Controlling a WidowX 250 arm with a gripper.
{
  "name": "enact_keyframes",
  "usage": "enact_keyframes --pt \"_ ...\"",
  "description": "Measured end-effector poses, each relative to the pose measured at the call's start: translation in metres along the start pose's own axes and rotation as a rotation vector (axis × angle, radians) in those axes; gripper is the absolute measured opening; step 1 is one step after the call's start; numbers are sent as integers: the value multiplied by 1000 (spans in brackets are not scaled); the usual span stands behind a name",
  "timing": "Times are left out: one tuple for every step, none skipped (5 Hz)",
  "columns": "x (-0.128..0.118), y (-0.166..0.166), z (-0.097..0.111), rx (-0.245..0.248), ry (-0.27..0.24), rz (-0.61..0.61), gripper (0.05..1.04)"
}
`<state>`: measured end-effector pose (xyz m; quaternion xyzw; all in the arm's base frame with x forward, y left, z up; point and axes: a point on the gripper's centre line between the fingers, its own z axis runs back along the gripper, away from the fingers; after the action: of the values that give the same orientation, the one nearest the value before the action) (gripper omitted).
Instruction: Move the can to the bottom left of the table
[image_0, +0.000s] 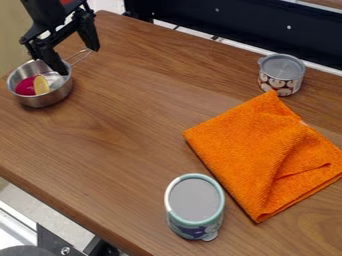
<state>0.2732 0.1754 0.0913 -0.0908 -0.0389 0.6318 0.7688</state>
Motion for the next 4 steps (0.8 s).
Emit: enact_keyframes --pt "-3 5 -11 24 27 15 997" --pt "-9 12 -20 46 32 50 997" --pt "-10 12 -21 52 26 77 997" --pt "-14 15 -23 72 25 117 997"
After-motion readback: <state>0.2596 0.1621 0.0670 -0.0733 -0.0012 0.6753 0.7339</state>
